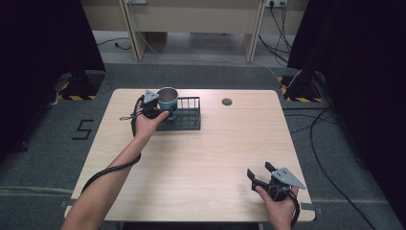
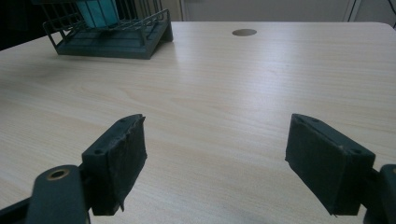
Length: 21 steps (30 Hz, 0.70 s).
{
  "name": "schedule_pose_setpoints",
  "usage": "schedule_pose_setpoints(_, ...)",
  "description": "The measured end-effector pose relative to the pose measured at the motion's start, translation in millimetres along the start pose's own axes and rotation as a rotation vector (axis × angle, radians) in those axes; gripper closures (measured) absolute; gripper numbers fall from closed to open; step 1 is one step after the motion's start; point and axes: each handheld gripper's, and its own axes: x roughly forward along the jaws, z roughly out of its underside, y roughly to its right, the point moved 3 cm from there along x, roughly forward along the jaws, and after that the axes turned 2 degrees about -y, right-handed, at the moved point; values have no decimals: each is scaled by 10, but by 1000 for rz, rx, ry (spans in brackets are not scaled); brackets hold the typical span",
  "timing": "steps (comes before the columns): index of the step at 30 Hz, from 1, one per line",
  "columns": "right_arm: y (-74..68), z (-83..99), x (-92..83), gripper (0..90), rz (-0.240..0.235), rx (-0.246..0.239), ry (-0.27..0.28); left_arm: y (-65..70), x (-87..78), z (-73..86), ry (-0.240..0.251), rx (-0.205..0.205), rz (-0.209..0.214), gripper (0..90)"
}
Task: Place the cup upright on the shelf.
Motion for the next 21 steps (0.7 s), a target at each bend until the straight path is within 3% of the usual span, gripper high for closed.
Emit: schedule_pose_setpoints(21,-8,2,7,208,-2,4,-3,9,-168,-25,23,42,8,143)
